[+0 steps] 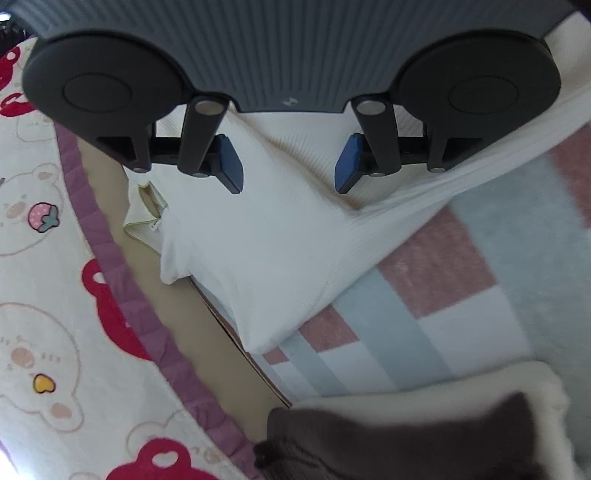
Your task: Fold clothes
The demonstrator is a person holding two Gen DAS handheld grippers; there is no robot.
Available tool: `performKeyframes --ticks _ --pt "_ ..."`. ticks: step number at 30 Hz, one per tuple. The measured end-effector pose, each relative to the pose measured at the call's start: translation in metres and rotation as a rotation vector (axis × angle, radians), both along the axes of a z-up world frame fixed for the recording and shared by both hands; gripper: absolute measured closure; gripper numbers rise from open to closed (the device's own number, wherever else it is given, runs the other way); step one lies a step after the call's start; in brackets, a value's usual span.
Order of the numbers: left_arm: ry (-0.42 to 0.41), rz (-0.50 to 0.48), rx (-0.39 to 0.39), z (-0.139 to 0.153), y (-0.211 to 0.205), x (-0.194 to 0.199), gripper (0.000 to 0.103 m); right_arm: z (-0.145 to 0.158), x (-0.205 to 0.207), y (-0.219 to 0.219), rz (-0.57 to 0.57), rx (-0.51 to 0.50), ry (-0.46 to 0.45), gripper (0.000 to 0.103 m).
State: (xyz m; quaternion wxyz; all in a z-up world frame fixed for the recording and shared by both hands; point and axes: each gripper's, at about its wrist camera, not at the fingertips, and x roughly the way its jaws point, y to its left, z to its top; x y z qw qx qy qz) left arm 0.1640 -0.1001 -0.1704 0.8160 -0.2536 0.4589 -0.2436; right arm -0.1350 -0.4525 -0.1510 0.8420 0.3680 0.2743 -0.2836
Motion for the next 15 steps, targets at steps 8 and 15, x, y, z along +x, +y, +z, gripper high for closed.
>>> performKeyframes --ticks 8,15 --pt "-0.043 0.146 -0.088 -0.011 -0.003 0.025 0.057 -0.009 0.022 -0.025 0.004 -0.046 -0.065 0.042" --pt "-0.087 0.222 -0.080 -0.015 0.028 0.039 0.100 0.021 0.047 -0.036 0.173 -0.181 -0.170 0.097"
